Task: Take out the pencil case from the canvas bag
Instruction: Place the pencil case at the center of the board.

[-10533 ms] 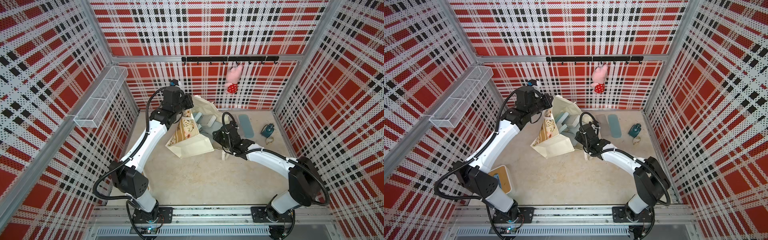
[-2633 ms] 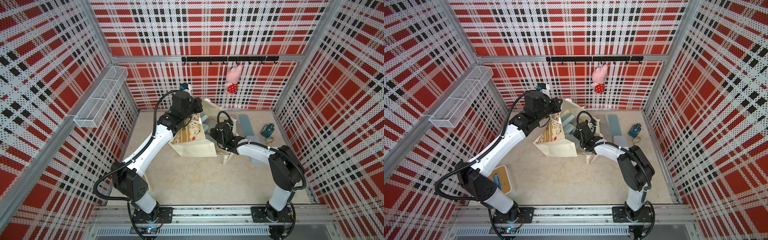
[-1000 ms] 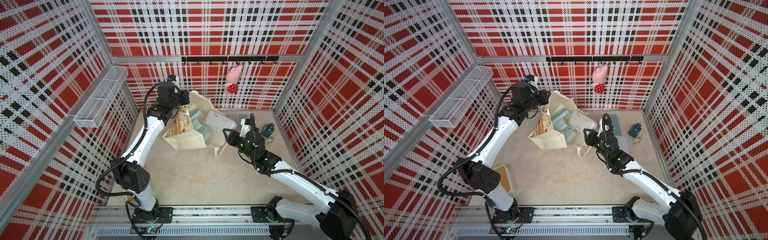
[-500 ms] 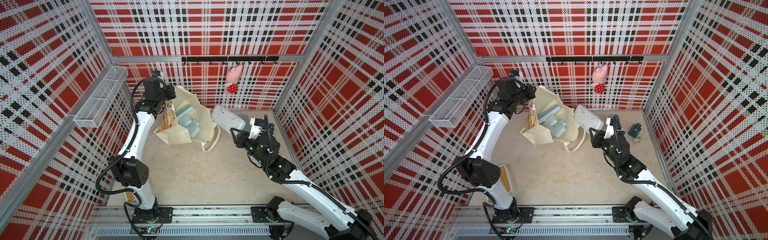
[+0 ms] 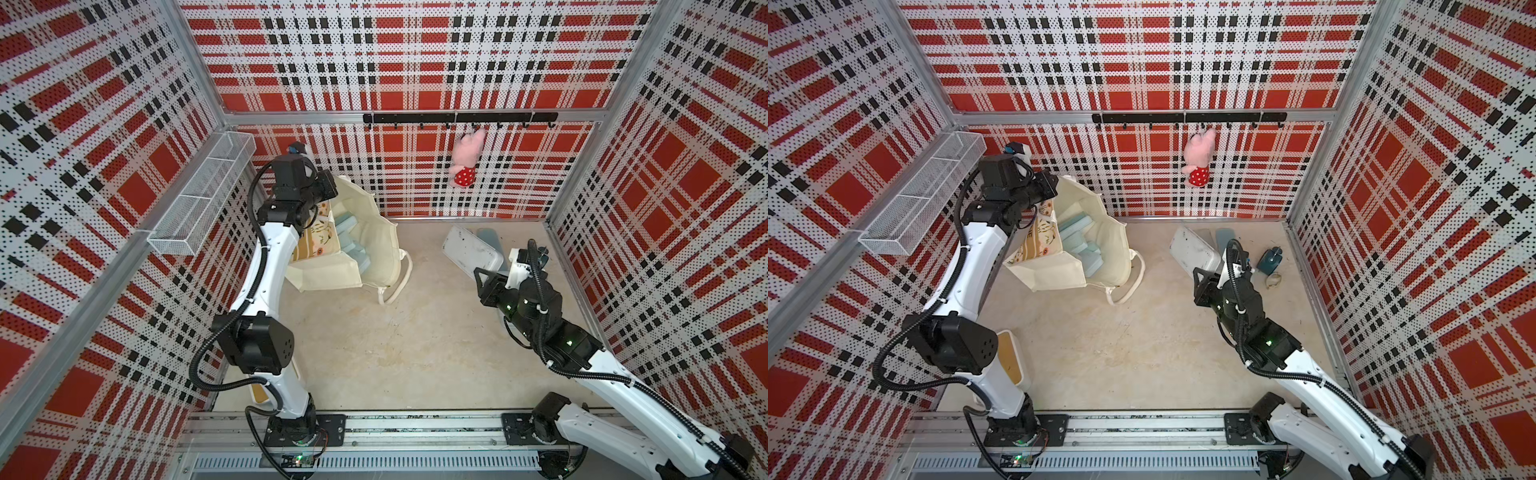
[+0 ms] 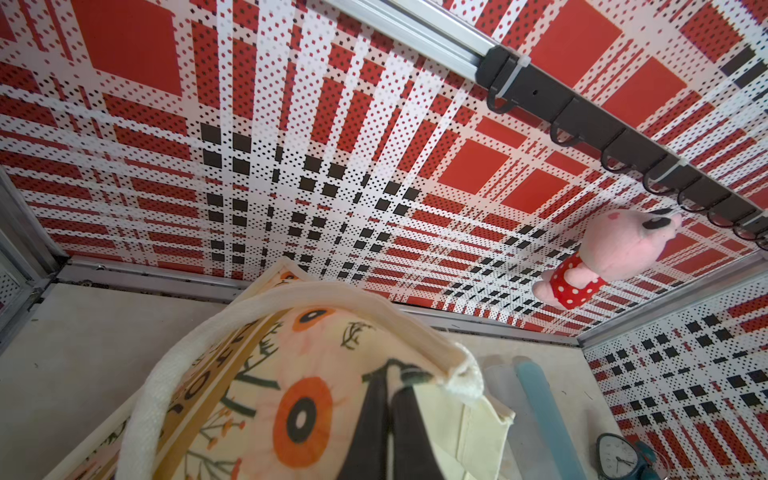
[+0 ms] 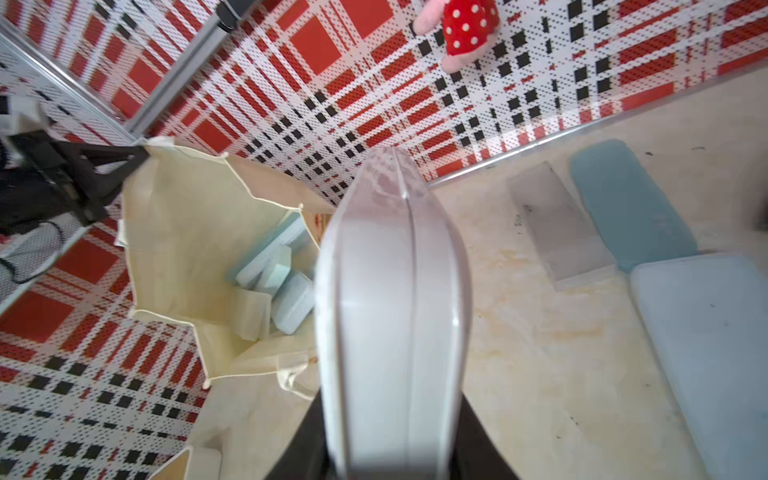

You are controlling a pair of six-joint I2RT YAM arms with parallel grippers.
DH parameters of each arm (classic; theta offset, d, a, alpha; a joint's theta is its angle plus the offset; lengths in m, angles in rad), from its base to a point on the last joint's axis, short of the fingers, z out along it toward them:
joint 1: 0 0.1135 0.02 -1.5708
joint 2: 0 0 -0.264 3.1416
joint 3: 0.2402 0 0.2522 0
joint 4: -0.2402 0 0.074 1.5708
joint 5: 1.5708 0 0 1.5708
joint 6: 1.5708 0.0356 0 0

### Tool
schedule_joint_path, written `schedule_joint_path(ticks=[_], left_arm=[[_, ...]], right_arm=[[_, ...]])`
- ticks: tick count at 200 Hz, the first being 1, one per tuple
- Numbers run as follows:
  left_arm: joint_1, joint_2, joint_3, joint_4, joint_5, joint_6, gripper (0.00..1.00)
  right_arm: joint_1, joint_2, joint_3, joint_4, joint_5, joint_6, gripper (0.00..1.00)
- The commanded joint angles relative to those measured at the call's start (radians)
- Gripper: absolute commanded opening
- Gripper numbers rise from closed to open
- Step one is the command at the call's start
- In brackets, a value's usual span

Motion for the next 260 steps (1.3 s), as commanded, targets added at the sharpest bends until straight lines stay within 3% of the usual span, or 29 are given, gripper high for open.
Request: schedule_joint_path(ticks=[1,47,112,181,260], left_arm=[[-0.015,-0.065,0.047,0.177,0.042,-0.002,0.00],[-0.062,-0.071,0.053,0.177,0.023,-0.004,0.00],[-0.140,-0.088,0.055,0.188,-0.031,0.000,0.00],[-0.241,-0.120,0.033,0.183,-0.106,0.009,0.00],[-0.247,-0.151,0.002,0.169,-0.149,0.047,0.00]], right_arm=[[-0.012,-0.005,-0.020,-0.076,0.112,0.037,0.13],[-0.016,0.026,-0.095,-0.017,0.127,0.235,0.12],[-0.016,0.136,-0.099,-0.073,0.211,0.647,0.10],[-0.016,0.194,-0.098,-0.116,0.244,0.879,0.07],[-0.016,0.293,-0.047,-0.152,0.279,1.016,0.10]])
